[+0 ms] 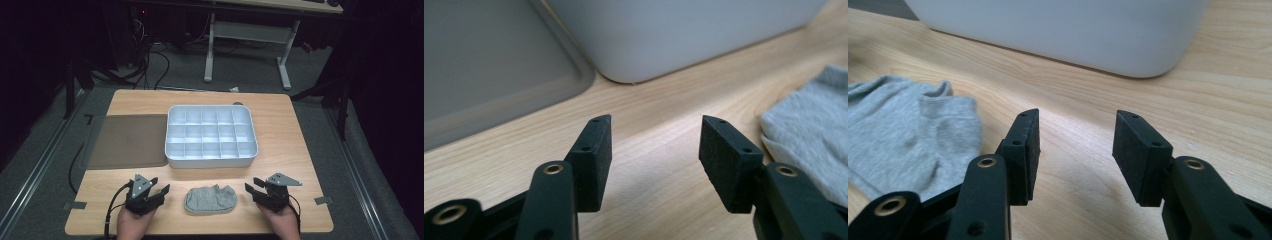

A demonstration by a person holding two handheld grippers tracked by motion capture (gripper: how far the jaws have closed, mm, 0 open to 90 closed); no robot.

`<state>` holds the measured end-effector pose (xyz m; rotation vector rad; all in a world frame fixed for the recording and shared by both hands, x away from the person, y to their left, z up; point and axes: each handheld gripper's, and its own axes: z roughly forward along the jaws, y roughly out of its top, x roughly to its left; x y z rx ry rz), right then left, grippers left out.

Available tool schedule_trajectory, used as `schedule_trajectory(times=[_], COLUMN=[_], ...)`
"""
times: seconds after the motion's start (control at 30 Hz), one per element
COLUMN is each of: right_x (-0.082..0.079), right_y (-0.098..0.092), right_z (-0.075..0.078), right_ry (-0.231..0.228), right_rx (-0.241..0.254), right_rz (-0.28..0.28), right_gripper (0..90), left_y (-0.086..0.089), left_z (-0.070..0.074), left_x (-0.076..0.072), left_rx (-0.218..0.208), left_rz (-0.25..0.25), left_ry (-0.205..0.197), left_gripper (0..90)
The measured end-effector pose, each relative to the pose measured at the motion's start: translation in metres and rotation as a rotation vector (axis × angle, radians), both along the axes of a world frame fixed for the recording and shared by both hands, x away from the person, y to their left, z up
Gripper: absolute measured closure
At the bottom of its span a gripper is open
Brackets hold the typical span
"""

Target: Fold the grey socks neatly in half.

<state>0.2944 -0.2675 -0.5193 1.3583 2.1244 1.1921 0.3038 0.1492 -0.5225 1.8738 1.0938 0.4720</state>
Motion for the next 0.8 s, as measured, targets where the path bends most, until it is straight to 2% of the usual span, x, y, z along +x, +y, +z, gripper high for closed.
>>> schedule_trajectory(times=[0.13,0.2,0.4,0.47,0.8], right_x=[-0.0005,-0.0014,-0.0026,-0.0026,-0.0034], right_y=[-0.0004,-0.0017,-0.0023,0.0,0.0015], right_z=[0.0016,0.0006,-0.0033,-0.0012,-0.0004], right_ry=[-0.008,-0.016,0.004,-0.011,-0.013], right_rx=[0.02,0.016,0.022,0.013,0.019], right_rz=[-0.007,-0.008,-0.013,-0.01,-0.01], right_gripper=[51.2,51.0,48.8,48.2,47.5], left_y=[0.0018,0.0014,-0.0011,-0.0004,-0.0021], left_z=[0.0006,-0.0007,-0.0021,-0.0017,-0.0027], left_x=[0.0007,0.0008,0.0011,0.0005,-0.0005], left_rx=[-0.001,0.004,0.003,-0.003,0.004], left_rz=[0.011,0.005,-0.009,-0.008,-0.021], left_ry=[-0.006,-0.004,0.004,0.009,0.015], left_gripper=[45.1,43.3,42.4,42.4,43.6])
